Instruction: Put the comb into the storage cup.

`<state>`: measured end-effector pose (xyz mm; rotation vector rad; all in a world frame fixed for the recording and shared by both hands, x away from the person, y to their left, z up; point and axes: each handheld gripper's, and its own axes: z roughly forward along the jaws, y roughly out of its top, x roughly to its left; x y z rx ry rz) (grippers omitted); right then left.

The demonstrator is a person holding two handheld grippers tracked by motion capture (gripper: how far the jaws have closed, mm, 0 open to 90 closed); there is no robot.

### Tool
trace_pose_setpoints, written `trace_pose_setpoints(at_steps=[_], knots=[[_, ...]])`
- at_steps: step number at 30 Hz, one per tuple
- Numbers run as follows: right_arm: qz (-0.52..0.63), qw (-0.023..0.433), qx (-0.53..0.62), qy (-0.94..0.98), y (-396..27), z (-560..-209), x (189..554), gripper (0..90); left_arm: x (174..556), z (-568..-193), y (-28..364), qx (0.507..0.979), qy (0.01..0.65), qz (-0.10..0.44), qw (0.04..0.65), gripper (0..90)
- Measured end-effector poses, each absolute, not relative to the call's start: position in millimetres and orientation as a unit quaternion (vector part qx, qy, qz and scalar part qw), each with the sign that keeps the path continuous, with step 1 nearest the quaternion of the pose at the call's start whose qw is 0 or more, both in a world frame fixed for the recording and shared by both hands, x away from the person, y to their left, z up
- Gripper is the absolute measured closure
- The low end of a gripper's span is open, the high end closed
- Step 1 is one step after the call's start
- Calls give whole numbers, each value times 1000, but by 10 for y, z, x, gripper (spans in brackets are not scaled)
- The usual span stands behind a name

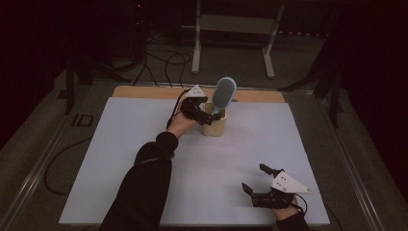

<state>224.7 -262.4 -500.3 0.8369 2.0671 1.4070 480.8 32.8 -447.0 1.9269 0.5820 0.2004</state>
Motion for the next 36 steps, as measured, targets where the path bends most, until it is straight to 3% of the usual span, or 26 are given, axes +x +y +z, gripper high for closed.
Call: trace_pose_setpoints(at_steps=[36], knots=[[513,250,306,762,-2585,-5005,2259,95,4225,-4432,1236,816,264,101,504,0]])
